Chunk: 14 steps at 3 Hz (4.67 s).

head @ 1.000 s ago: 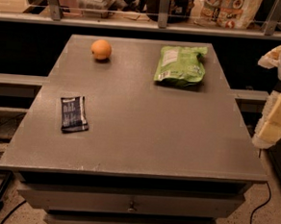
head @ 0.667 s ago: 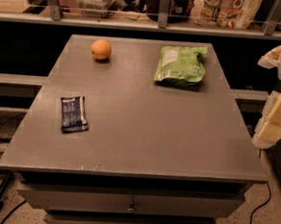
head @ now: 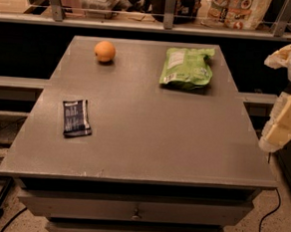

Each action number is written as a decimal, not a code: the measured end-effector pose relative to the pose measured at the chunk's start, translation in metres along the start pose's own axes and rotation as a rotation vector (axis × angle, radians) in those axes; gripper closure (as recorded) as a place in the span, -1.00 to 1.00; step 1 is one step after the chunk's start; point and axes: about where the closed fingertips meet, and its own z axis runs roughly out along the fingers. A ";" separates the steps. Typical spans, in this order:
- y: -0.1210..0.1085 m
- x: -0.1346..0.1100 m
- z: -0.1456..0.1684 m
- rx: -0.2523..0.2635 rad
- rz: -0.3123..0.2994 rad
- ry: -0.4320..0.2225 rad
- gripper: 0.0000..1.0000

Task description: Pick rxbar blueberry

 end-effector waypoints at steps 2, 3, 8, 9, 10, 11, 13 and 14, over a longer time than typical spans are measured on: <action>0.011 -0.061 0.014 -0.062 -0.077 -0.239 -1.00; 0.007 -0.047 0.016 -0.058 -0.052 -0.148 -1.00; 0.026 -0.176 0.094 -0.174 -0.139 -0.398 -1.00; 0.022 -0.214 0.121 -0.205 -0.131 -0.490 -1.00; 0.021 -0.215 0.122 -0.201 -0.128 -0.494 -1.00; 0.024 -0.236 0.134 -0.226 -0.141 -0.510 -1.00; 0.031 -0.281 0.163 -0.289 -0.180 -0.560 -1.00; 0.038 -0.302 0.174 -0.327 -0.202 -0.592 -1.00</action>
Offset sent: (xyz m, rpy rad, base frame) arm 0.0289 0.1346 -0.0187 0.1834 0.0321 0.2007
